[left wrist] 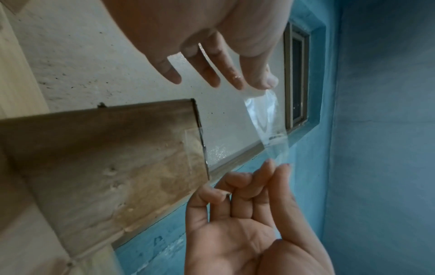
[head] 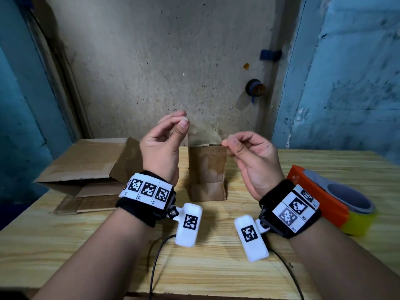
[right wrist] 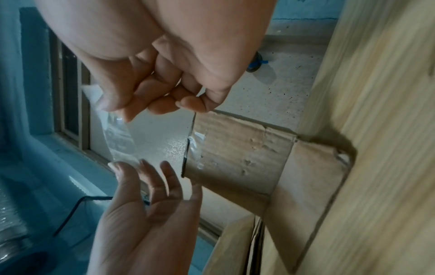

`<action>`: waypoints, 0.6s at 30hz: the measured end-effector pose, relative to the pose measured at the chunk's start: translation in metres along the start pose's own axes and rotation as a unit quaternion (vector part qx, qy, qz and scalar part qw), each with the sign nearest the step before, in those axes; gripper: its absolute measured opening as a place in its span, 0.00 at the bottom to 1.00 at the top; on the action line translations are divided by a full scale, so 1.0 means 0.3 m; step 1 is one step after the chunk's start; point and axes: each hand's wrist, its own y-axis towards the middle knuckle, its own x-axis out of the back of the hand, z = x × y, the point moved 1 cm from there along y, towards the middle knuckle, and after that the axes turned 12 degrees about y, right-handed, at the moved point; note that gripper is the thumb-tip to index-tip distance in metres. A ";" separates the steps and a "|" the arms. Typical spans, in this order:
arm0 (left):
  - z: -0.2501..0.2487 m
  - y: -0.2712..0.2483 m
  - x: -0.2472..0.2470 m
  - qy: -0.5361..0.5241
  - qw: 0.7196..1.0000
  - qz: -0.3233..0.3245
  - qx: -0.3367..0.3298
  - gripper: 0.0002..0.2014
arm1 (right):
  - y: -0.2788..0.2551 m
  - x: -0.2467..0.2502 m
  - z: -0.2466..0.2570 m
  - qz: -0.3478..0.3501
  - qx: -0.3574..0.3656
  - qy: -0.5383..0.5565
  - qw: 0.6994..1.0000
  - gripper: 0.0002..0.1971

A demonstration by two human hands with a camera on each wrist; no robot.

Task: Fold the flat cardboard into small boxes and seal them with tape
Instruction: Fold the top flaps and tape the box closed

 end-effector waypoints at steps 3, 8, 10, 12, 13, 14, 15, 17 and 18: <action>-0.011 -0.018 -0.005 0.011 0.999 -0.025 0.029 0.07 | 0.005 0.004 0.005 -0.034 -0.010 -0.006 0.999 0.22; -0.021 -0.023 -0.011 0.000 1.000 -0.008 0.024 0.21 | 0.014 0.018 0.000 -0.075 -0.019 0.002 0.997 0.23; -0.015 -0.009 -0.005 -0.022 0.999 0.006 0.034 0.34 | 0.012 0.015 0.001 -0.085 -0.014 -0.006 0.996 0.23; -0.021 -0.005 -0.001 -0.008 0.999 0.015 0.029 0.30 | 0.011 0.014 0.005 -0.096 -0.008 -0.015 0.995 0.20; -0.026 -0.008 -0.001 0.006 0.999 0.019 0.026 0.23 | 0.012 0.012 0.007 -0.100 -0.005 -0.018 0.995 0.19; -0.029 -0.013 -0.001 0.020 0.999 0.021 0.025 0.16 | 0.012 0.010 0.009 -0.100 0.000 -0.021 0.995 0.20; -0.031 -0.016 0.000 0.034 0.999 0.023 0.025 0.11 | 0.011 0.011 0.011 -0.098 0.002 -0.022 0.995 0.23; -0.026 -0.017 0.005 0.052 0.998 0.033 0.021 0.06 | 0.013 0.016 0.013 -0.100 -0.002 -0.020 0.995 0.34; -0.022 -0.015 0.008 0.058 0.997 0.040 0.013 0.05 | 0.014 0.016 0.015 -0.102 -0.003 -0.025 0.994 0.36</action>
